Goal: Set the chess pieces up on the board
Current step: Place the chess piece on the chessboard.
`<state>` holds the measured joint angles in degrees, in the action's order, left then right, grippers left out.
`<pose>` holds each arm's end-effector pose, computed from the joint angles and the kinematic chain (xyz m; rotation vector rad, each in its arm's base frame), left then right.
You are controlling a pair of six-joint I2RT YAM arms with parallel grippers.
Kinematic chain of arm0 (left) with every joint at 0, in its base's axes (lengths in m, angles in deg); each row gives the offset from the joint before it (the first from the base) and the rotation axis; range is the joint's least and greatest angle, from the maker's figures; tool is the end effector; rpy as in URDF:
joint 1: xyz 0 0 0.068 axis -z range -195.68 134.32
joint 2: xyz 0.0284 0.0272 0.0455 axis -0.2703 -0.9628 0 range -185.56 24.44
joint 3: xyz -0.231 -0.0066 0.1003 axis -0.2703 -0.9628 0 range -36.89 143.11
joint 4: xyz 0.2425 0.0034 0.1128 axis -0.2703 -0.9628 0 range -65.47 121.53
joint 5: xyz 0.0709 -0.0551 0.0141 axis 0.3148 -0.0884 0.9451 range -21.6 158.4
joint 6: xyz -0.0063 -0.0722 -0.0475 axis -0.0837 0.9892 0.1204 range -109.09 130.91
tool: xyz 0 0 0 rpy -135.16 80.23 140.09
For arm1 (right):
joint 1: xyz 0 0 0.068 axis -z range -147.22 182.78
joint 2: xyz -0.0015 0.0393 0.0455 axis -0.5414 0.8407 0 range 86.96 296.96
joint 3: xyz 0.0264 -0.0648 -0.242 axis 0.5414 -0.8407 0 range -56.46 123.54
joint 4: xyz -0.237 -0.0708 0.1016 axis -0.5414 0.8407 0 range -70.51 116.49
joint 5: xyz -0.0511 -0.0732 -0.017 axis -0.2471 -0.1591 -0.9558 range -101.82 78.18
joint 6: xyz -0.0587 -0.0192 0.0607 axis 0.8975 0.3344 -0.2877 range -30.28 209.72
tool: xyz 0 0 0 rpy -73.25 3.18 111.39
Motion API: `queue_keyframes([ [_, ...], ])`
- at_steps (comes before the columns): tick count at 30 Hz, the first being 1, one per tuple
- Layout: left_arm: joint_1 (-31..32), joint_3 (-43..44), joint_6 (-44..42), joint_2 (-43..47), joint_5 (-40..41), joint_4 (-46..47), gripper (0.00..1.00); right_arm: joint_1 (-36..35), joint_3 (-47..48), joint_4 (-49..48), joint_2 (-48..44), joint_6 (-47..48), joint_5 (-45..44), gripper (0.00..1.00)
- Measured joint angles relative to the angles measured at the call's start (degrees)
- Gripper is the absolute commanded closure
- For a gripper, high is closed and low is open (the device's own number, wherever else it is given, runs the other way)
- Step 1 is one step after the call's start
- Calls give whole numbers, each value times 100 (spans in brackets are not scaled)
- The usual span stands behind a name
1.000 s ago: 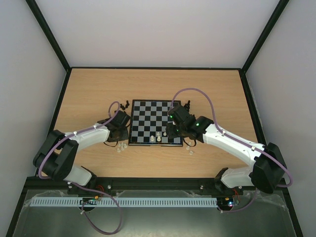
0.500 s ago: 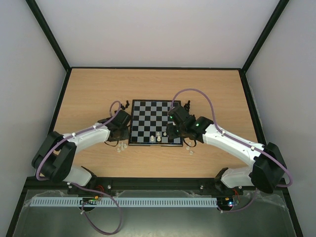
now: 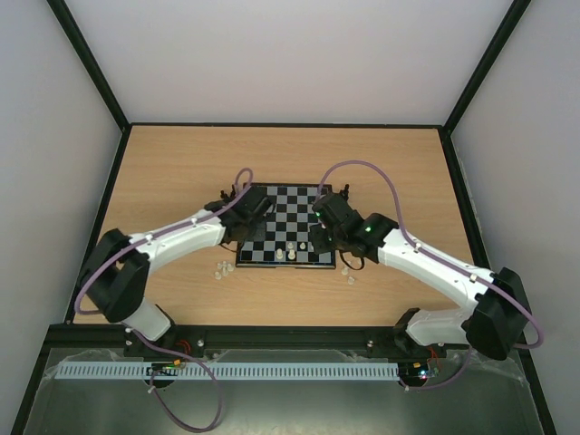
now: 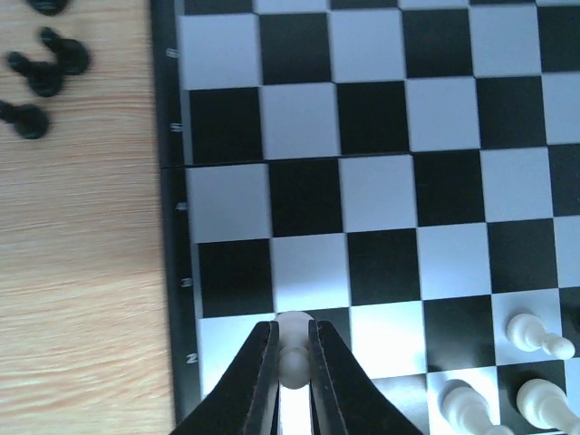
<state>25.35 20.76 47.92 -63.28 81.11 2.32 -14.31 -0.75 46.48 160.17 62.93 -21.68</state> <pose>0.2630 -0.2065 0.1538 0.0117 2.5815 -0.2230 0.2237 0.2213 0.2225 -0.3338 2.3514 0.4345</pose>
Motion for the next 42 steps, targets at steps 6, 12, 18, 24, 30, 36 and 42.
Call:
queue_keyframes([
  [6,319,415,-111,-809,-79,0,96,0,170,192,-127,7,-173,58],
  [12,498,741,-201,-1220,-136,7,96,7,188,271,-127,31,-256,57],
  [18,619,1060,-214,-1456,-181,11,95,22,188,295,-136,57,-264,58],
  [24,750,1198,-212,-1659,-203,7,94,22,188,297,-197,68,-262,58],
  [30,811,1198,-203,-1731,-216,-17,94,22,188,297,-210,68,-262,57],
  [36,870,1198,-184,-1731,-214,-37,94,22,188,297,-214,68,-260,58],
  [42,905,1196,-157,-1731,-216,-37,94,22,188,297,-240,68,-260,58],
])
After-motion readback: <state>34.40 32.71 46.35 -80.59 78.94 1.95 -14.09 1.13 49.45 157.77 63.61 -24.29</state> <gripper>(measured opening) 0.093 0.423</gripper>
